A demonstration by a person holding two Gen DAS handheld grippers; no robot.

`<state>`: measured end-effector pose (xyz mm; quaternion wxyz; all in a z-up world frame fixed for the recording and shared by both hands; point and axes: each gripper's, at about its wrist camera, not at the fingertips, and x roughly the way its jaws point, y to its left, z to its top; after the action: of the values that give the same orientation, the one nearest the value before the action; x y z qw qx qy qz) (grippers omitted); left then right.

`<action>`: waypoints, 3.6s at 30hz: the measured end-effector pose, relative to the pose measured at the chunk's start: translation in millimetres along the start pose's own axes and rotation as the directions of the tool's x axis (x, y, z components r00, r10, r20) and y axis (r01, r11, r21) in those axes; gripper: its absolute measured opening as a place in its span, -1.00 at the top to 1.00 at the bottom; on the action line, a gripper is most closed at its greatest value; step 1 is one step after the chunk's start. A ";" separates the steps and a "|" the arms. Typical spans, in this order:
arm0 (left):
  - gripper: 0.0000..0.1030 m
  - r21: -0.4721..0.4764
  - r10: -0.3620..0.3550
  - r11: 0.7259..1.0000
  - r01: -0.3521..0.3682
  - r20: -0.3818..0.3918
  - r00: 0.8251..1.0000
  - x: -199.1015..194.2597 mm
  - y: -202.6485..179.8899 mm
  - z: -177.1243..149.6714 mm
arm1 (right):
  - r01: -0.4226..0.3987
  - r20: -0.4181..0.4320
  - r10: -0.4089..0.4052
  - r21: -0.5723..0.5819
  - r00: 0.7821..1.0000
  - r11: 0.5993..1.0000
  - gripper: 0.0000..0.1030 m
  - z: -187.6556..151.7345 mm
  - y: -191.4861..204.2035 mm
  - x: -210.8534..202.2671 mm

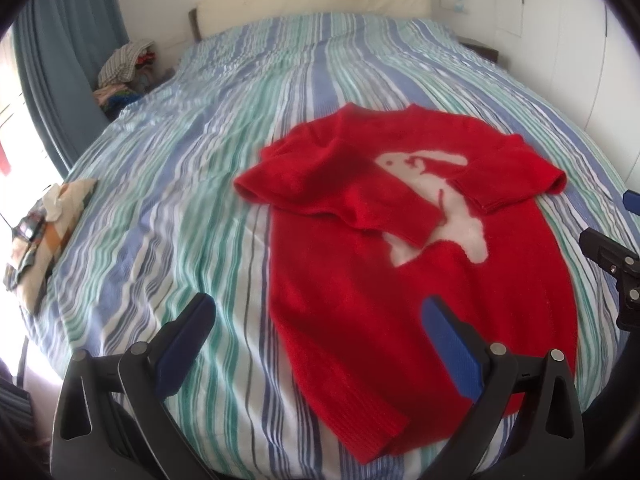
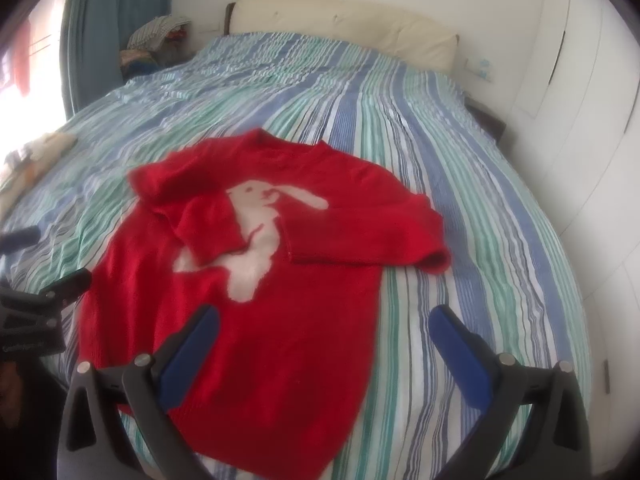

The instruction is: Fold small clothes

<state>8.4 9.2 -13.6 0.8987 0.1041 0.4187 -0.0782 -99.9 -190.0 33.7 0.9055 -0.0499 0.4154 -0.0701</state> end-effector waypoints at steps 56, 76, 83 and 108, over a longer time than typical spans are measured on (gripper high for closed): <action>-0.40 0.391 -0.141 0.892 0.225 -0.231 0.963 145.3 -100.5 61.5 | 0.204 -0.004 -0.287 0.715 0.958 0.669 -0.45 -107.9 -355.2 69.4; 0.85 -0.530 0.283 0.782 -0.329 -0.169 0.944 121.7 302.8 82.2 | 0.204 0.046 -0.305 0.646 0.951 0.736 -0.45 -88.1 -333.8 72.7; 0.87 -0.539 0.292 0.732 -0.417 -0.304 0.907 165.5 330.8 31.4 | 0.236 0.029 -0.315 0.598 0.949 0.766 -0.45 -83.9 -321.7 81.7; -0.63 -0.026 -0.172 0.985 0.170 -0.102 0.980 64.9 22.9 -0.4 | -0.236 -0.010 0.254 0.331 0.967 0.914 -0.64 -60.2 -161.3 33.2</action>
<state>54.6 27.9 -61.0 0.8667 0.0639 0.4728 -0.1459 -138.0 -356.5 -6.2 0.8915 0.1552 0.4249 -0.0252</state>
